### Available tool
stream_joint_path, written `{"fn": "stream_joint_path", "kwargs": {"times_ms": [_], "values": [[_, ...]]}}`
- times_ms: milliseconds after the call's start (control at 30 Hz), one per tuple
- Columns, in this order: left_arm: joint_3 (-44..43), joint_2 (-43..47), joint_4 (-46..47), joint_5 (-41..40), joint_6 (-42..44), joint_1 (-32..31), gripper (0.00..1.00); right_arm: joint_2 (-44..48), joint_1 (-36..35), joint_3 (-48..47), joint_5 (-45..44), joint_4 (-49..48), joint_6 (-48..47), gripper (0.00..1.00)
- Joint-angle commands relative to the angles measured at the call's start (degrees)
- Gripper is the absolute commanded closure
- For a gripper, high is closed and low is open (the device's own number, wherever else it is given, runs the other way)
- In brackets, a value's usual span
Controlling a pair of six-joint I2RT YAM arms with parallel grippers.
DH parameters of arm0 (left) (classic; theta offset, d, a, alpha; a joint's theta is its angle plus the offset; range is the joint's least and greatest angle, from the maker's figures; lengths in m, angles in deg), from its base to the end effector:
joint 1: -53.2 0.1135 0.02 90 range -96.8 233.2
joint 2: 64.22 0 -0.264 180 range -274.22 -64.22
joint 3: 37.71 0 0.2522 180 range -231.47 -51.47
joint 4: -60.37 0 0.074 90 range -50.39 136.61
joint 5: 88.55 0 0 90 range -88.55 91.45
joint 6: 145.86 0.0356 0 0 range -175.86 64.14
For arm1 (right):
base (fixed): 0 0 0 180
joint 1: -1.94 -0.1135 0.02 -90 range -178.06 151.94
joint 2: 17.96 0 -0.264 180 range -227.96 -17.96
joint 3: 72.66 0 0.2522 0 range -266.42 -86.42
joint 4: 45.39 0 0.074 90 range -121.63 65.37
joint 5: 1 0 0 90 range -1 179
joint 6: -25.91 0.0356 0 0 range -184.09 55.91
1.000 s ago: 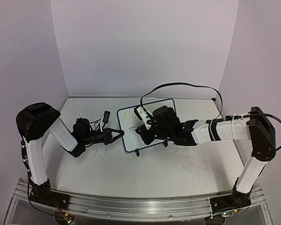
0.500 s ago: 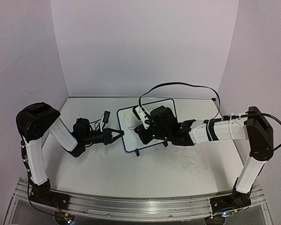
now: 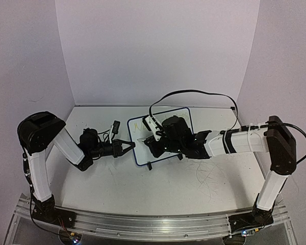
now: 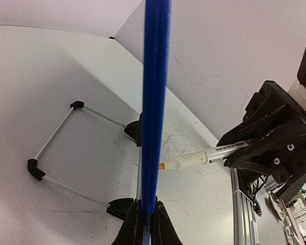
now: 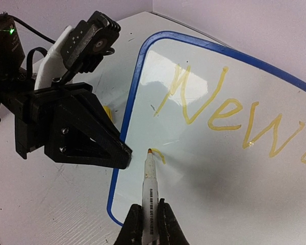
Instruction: Write a sentence on the whiteboard
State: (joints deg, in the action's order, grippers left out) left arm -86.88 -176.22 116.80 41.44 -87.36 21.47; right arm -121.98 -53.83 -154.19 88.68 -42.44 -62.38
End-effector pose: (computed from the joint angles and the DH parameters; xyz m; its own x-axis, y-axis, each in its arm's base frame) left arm 0.2726 -0.1955 0.1226 -0.5752 -0.1150 -0.8099 0.7572 0.2999 -0.5803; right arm 0.2341 0.3438 0.2261 -0.2661 -0.3381 -0.9027 -0.8164 0.5770 0.0245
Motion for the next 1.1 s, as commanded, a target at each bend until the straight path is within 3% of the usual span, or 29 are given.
{"fn": "stream_joint_path", "kwargs": {"times_ms": [0,1067], "values": [[-1.7,1.5,-2.7,-0.6,0.5,-0.5,1.0,-1.2,-0.5,-1.5,-0.1,-1.1,0.9,1.0],[-1.5,2.1,-4.7,-1.1,1.8,-0.5,1.0,0.1,-1.0,2.1,0.4,0.9,1.2,1.0]]}}
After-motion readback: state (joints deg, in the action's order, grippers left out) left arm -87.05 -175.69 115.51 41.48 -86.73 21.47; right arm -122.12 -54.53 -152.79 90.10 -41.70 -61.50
